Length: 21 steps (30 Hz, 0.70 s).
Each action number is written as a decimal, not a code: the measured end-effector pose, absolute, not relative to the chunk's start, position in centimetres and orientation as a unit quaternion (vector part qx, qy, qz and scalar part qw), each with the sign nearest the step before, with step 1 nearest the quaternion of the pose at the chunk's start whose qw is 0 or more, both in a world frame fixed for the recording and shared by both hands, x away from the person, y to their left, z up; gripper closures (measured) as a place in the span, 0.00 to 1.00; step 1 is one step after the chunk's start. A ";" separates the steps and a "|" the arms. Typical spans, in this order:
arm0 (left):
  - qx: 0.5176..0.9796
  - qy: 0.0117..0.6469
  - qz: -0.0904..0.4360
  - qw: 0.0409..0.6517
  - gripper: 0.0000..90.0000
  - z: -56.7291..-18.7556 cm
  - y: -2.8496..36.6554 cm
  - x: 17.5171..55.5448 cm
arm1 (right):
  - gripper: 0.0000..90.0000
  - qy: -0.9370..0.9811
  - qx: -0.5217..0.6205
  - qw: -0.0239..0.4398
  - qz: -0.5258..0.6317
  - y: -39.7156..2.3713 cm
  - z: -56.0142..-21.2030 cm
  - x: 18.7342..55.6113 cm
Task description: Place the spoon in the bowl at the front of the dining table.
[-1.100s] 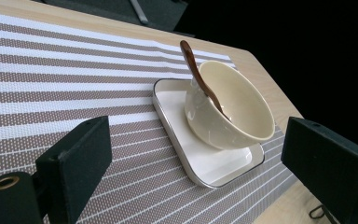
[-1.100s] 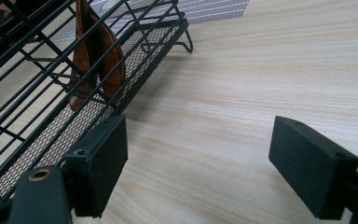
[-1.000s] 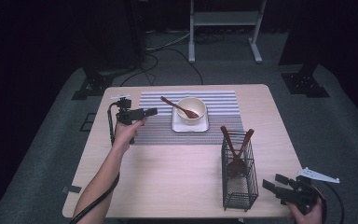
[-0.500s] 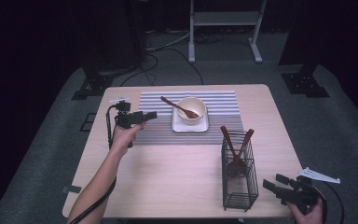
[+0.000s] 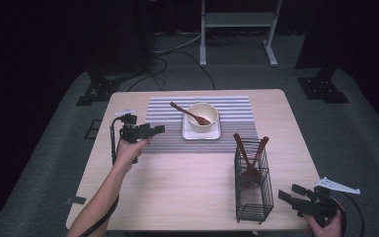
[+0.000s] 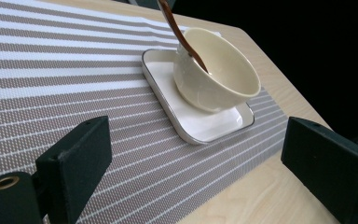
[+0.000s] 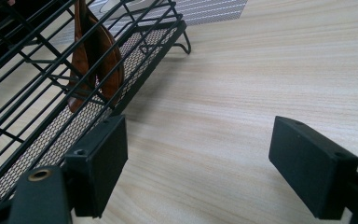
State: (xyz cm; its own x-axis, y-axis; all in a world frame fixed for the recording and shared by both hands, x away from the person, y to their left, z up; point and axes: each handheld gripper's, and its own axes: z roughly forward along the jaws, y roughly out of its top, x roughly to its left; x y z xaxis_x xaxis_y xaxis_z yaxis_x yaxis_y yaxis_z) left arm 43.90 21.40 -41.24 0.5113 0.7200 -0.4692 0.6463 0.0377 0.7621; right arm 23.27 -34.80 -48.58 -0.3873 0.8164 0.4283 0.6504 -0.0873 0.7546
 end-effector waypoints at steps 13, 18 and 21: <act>0.705 0.481 0.038 0.519 0.09 -41.7 21.4 41.9 | 0.20 0.670 0.547 0.085 0.494 -34.9 -48.6 23.2; 0.713 0.476 0.033 0.514 0.09 -42.1 21.2 41.3 | 0.20 0.671 0.547 0.087 0.493 -34.9 -48.6 23.2; 0.716 0.473 0.036 0.513 0.09 -42.3 21.2 40.8 | 0.20 0.669 0.549 0.087 0.493 -34.9 -48.6 23.2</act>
State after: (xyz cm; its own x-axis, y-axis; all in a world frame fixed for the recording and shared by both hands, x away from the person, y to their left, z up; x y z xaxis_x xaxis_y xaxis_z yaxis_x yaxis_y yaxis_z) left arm 40.76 21.21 -42.30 0.5502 0.7137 -0.4335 0.6404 -0.0274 0.7676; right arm 23.20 -34.93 -48.63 -0.3817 0.8206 0.4252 0.6501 -0.0887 0.7547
